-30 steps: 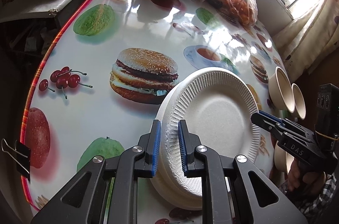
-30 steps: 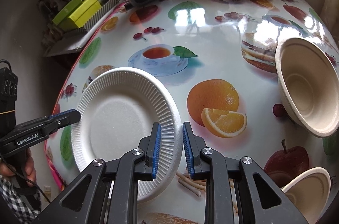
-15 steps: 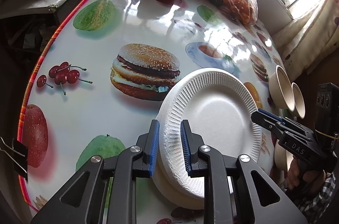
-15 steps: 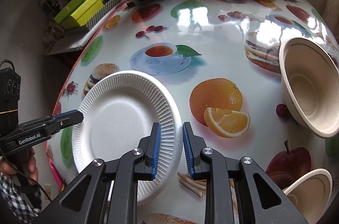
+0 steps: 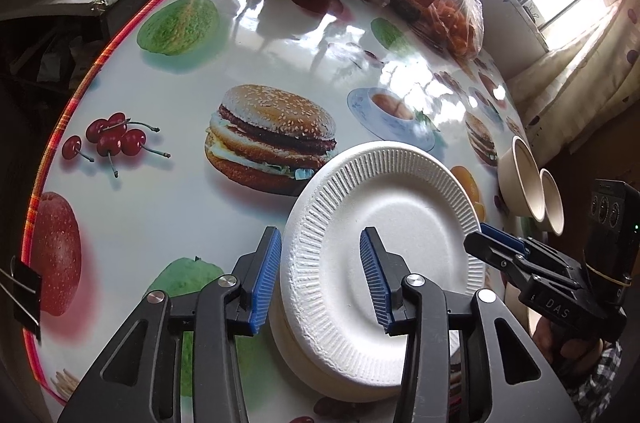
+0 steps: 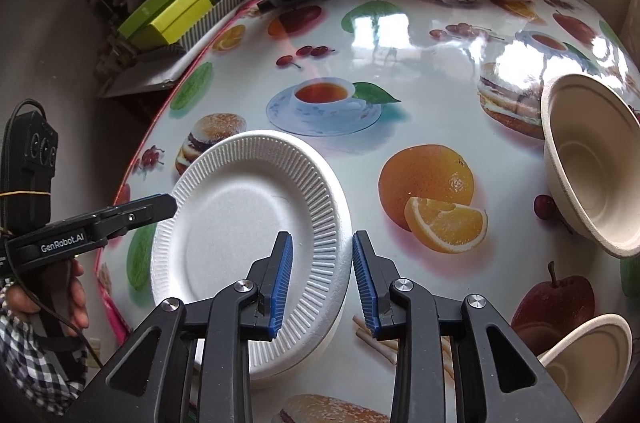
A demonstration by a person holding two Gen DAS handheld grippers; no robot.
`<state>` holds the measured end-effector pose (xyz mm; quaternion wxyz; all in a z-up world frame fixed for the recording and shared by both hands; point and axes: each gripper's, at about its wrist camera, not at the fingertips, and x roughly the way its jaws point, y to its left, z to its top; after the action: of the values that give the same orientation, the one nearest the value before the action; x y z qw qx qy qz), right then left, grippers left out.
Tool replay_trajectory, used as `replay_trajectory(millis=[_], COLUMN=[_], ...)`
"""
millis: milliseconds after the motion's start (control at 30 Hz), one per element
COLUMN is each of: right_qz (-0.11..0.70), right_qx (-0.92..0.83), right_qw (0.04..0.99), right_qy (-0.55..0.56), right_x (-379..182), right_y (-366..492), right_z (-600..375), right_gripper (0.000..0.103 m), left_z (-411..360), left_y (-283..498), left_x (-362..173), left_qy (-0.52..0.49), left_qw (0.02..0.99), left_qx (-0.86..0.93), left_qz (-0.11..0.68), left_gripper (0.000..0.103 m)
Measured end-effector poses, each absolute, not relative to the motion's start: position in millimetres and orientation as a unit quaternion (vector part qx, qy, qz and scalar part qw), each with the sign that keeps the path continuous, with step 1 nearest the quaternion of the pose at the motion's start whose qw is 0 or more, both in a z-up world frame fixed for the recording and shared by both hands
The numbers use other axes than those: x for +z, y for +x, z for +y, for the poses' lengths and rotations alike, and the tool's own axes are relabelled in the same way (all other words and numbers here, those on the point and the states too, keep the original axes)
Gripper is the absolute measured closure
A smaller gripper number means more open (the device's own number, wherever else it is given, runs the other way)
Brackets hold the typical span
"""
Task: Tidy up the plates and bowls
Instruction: 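Lower the left tool's plate onto the plate stack while the right tool releases the bowl, then move both open tools away from the plates toward the tan paper bowls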
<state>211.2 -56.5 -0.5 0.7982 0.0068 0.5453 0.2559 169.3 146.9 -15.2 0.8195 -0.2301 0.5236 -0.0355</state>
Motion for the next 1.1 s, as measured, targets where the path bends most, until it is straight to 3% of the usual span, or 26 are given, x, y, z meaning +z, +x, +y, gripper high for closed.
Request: replay_trajectory(millis=[333, 800, 1100], right_qz=[0.549, 0.542, 0.530], right_qx=[0.257, 0.262, 0.260], right_qw=[0.795, 0.797, 0.807], right_qy=[-0.003, -0.041, -0.005], right_x=[0, 1, 12], right_y=[202, 189, 184], right_z=[-58, -49, -64], right_gripper=[0.072, 0.065, 0.058], left_z=[148, 161, 151], left_y=[166, 158, 152], left_x=[-16, -13, 6], left_qy=[-0.237, -0.255, -0.224], left_qw=[0.816, 0.819, 0.836], left_qx=[-0.040, -0.023, -0.017], left_qz=[0.525, 0.514, 0.500], left_gripper=[0.061, 0.060, 0.060])
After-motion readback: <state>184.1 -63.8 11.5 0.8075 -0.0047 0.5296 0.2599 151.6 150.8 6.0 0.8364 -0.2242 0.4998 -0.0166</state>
